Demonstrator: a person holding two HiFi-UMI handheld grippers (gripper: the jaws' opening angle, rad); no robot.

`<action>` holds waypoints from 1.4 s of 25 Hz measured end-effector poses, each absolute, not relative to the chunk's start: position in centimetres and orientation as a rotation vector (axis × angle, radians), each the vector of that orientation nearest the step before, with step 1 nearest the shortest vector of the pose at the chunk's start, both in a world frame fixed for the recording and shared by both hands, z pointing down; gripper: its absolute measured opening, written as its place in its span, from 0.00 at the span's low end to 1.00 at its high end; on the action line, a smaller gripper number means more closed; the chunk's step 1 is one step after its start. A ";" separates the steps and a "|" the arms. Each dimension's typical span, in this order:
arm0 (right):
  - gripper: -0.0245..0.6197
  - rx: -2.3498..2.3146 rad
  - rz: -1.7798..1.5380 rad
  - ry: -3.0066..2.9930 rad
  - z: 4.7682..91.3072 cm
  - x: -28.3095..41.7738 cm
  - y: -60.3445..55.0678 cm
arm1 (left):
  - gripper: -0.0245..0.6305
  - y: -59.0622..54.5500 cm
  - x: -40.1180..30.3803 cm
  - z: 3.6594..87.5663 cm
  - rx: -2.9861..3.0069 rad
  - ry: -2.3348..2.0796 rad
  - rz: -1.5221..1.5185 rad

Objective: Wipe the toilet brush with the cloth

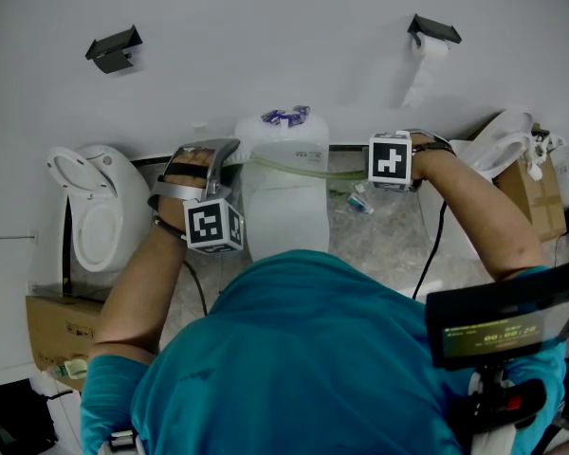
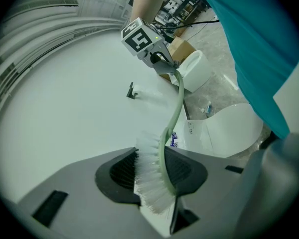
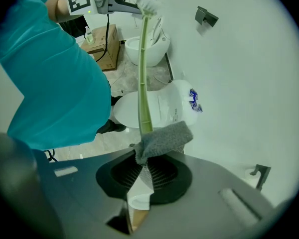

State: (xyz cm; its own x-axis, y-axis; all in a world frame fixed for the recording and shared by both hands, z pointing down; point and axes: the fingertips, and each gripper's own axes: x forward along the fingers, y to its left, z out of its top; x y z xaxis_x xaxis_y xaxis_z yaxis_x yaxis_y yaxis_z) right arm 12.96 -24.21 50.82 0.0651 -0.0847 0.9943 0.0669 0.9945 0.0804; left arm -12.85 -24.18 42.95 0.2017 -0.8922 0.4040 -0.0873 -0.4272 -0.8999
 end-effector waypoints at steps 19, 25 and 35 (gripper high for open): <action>0.09 0.458 0.072 -1.743 48.1 18.0 -30.8 | 0.27 -24.2 -17.1 45.9 -1.836 1.022 -1.374; 0.09 0.798 0.190 -2.031 45.6 19.7 -34.3 | 0.27 -24.3 -18.8 47.8 -2.001 1.138 -1.455; 0.09 0.982 0.405 -2.464 45.5 15.7 -31.9 | 0.27 -22.6 -20.8 53.9 -2.582 1.476 -1.330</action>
State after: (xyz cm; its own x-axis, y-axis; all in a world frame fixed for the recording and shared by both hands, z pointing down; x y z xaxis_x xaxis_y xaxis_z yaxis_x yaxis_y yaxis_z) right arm 15.66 -31.91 45.48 -0.6429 -0.5707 0.5109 -0.7041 0.7029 -0.1010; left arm -20.84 -22.61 53.90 0.2587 -0.6684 0.6973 -0.7628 -0.5842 -0.2771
